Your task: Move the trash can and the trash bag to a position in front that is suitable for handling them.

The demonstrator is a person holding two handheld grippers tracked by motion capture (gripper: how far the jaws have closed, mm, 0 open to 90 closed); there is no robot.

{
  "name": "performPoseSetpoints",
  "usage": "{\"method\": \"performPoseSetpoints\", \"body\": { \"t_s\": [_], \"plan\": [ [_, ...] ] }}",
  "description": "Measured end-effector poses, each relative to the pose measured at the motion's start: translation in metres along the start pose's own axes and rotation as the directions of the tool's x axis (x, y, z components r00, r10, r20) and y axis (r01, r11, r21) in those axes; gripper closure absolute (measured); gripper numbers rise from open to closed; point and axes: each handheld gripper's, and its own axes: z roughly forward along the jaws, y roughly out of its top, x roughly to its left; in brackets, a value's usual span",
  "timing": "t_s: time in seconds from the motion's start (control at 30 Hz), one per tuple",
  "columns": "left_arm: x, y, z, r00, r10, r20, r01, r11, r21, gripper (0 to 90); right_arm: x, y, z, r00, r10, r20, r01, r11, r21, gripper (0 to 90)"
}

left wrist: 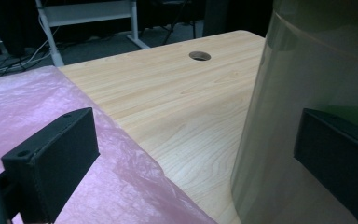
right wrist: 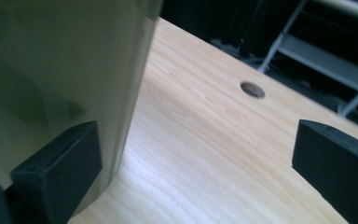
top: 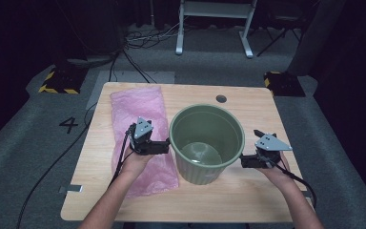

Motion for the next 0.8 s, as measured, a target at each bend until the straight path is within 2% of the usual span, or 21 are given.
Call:
{"method": "performPoseSetpoints", "body": {
  "t_s": [0.13,0.2,0.27,0.33,0.43,0.47,0.5,0.6,0.67,0.77,0.8],
  "plan": [
    [-0.001,-0.003,-0.007,0.9980,-0.042,0.047,0.041,0.9989,0.022,0.0,-0.003,-0.003,-0.014,0.9944,0.101,0.029,-0.102,0.995,0.017,0.0],
    [-0.002,-0.004,-0.012,0.9986,-0.029,0.045,0.027,0.9993,0.026,0.0,-0.006,-0.008,-0.020,0.9866,0.159,0.038,-0.160,0.987,0.024,0.0],
    [-0.004,-0.005,-0.018,0.9987,-0.015,0.048,0.014,0.9997,0.022,0.0,-0.008,-0.012,-0.027,0.9841,0.166,0.064,-0.169,0.985,0.046,0.0],
    [-0.005,-0.006,-0.024,0.9993,-0.001,0.036,0.000,1.0000,0.005,0.0,-0.008,-0.016,-0.034,0.9807,0.177,0.084,-0.180,0.983,0.030,0.0],
    [-0.006,-0.009,-0.035,0.9999,-0.003,0.016,0.003,0.9998,-0.018,0.0,-0.008,-0.023,-0.044,0.9766,0.190,0.100,-0.196,0.979,0.052,0.0],
    [-0.005,-0.011,-0.037,1.0000,0.000,0.007,0.000,0.9999,-0.017,0.0,-0.006,-0.026,-0.050,0.9714,0.205,0.119,-0.215,0.974,0.070,0.0],
    [-0.005,-0.013,-0.041,1.0000,-0.002,-0.004,0.002,0.9999,-0.013,0.0,-0.005,-0.029,-0.054,0.9701,0.207,0.126,-0.216,0.974,0.063,0.0],
    [0.000,-0.020,-0.050,0.9988,-0.040,-0.029,0.040,0.9992,0.005,0.0,-0.004,-0.033,-0.064,0.9637,0.233,0.131,-0.241,0.969,0.049,0.0],
    [0.004,-0.025,-0.058,0.9971,-0.059,-0.049,0.058,0.9983,-0.003,0.0,-0.003,-0.040,-0.074,0.9494,0.286,0.129,-0.291,0.957,0.016,0.0],
    [0.011,-0.032,-0.067,0.9931,-0.082,-0.084,0.082,0.9967,-0.001,0.0,0.001,-0.052,-0.082,0.9388,0.314,0.141,-0.315,0.949,-0.013,0.0],
    [0.014,-0.034,-0.070,0.9916,-0.091,-0.092,0.092,0.9958,-0.002,0.0,0.003,-0.058,-0.084,0.9324,0.328,0.152,-0.329,0.944,-0.018,0.0]
  ]
}}
